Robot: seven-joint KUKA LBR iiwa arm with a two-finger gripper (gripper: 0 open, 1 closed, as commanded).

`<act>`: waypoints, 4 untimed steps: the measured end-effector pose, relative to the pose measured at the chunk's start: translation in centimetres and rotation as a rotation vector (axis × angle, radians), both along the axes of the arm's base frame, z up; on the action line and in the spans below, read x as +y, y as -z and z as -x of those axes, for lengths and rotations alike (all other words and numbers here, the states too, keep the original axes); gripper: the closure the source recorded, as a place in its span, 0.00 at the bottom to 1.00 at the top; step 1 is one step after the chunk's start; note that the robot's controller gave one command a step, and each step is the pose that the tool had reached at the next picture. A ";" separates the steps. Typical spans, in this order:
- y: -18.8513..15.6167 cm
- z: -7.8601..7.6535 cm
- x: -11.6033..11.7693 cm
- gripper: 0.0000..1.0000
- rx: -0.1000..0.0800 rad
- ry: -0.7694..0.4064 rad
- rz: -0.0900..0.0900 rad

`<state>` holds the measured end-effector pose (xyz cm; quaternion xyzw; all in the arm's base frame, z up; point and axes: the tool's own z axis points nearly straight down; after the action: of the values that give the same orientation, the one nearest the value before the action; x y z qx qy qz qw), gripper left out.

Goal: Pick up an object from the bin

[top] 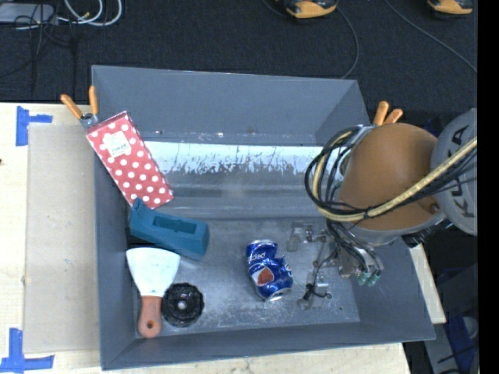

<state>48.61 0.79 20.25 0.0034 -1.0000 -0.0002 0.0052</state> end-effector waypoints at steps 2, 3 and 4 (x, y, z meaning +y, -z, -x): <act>5.1 -1.4 3.5 0.00 -0.007 0.007 0.000; 8.2 -2.2 4.9 0.00 0.001 -0.146 -0.002; 7.7 -3.6 1.9 0.00 -0.006 -0.109 -0.002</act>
Offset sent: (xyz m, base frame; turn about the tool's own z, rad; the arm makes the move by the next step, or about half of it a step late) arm 0.0166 0.0473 -0.0732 0.0048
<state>52.20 2.65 12.54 0.0579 -0.9983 -0.0011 0.0022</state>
